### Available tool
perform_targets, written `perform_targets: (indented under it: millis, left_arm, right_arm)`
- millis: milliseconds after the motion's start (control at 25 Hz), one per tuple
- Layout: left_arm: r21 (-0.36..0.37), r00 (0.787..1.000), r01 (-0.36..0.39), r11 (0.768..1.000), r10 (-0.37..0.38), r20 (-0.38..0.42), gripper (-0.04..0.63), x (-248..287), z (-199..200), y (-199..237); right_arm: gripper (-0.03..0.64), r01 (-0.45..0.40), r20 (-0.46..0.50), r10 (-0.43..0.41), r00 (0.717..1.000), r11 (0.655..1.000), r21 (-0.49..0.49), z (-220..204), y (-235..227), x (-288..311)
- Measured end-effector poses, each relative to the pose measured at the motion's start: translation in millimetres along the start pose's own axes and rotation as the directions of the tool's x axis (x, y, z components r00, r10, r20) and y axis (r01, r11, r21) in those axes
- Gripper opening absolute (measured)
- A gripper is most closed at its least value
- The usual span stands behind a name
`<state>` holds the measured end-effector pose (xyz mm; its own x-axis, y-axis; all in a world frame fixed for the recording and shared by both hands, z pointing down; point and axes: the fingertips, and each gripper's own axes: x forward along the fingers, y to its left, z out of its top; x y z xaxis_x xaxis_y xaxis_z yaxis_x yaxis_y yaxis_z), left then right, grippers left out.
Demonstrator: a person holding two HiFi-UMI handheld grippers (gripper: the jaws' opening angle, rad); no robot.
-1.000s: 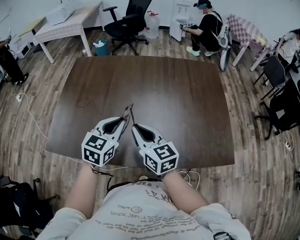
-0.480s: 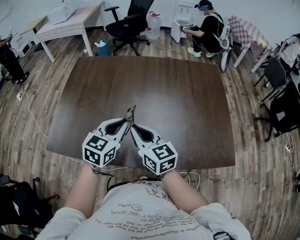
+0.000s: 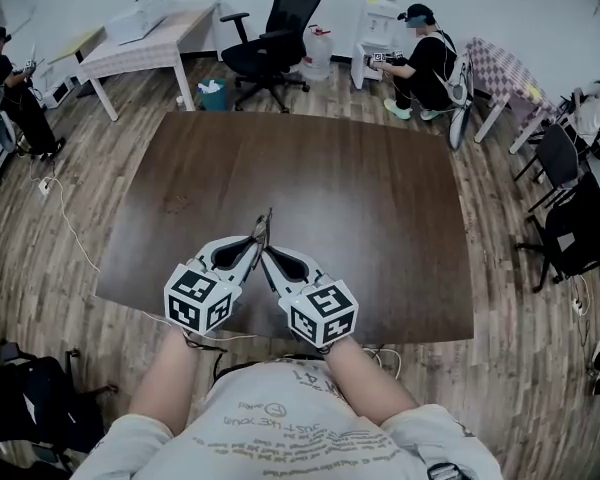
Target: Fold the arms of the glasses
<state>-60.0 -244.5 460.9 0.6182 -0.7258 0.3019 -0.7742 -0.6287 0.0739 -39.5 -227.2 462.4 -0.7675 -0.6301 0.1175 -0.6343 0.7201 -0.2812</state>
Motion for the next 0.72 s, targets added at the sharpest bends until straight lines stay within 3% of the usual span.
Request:
perform_targets:
  millis: [400,720]
  left_arm:
    - [-0.173,0.994,0.093,0.980,-0.082,0.069,0.032,-3.6,5.0,6.2]
    - [-0.175,0.994,0.094,0.980,-0.082,0.074,0.032,3.1,10.2,11.2]
  right_arm:
    - [0.025,-0.131,0.087,0.122,0.989,0.985,0.116,8.8,7.4,3.8]
    - [0.028,-0.121,0.135,0.101,0.986,0.982,0.143,16.4,-0.1,4.2]
